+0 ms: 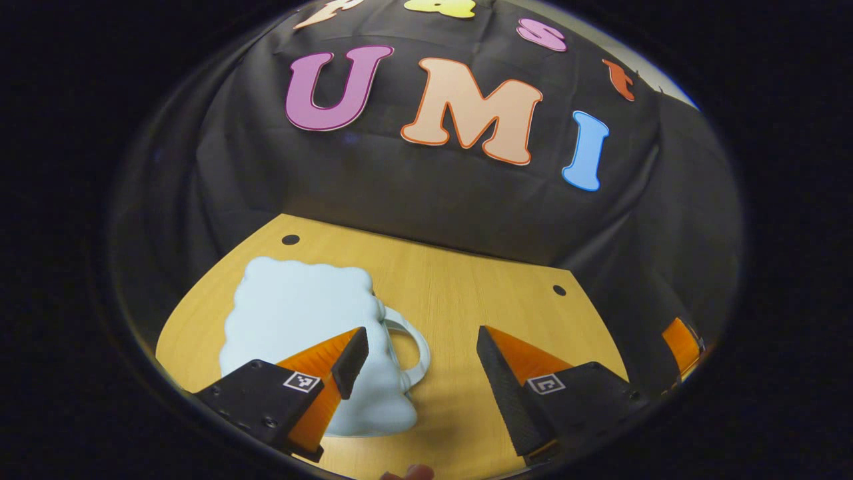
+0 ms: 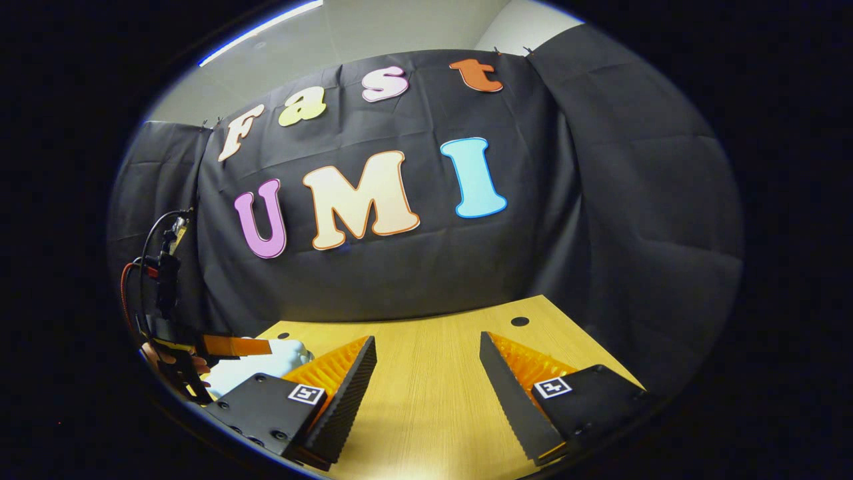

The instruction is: First open the suitcase, pack the skin care products into it, and then close the suitcase.

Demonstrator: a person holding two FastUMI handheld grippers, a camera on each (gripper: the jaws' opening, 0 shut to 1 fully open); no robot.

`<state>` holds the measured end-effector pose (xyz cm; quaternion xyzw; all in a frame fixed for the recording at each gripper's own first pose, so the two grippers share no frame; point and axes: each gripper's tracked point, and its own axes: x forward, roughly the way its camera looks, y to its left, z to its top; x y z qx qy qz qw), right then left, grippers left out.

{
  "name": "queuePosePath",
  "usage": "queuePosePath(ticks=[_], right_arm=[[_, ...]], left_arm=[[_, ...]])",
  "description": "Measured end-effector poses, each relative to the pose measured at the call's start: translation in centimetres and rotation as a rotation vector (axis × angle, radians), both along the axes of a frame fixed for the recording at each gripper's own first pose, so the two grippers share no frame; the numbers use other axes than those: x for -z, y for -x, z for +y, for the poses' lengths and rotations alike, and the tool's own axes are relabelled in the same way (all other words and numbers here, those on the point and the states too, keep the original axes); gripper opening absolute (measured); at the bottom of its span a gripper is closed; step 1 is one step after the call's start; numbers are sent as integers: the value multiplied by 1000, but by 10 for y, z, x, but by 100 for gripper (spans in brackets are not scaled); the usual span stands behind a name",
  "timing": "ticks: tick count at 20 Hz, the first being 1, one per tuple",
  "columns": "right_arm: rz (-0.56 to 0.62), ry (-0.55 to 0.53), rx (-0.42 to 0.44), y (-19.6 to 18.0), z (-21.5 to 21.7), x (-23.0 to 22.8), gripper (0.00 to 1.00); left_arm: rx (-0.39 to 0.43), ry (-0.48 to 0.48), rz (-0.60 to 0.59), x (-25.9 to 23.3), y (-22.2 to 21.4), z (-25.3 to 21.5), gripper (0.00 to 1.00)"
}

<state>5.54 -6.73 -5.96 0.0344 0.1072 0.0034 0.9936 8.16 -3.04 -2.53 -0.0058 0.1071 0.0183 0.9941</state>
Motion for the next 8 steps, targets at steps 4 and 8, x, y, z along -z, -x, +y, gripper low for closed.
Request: queuePosePath(ticks=[4,8], right_arm=[[-7,11,-6,3,0,-3,94],[-11,5,3,6,-3,-4,98]], left_arm=[[-6,-2,15,4,2,3,96],[-11,-11,32,11,7,8,96]])
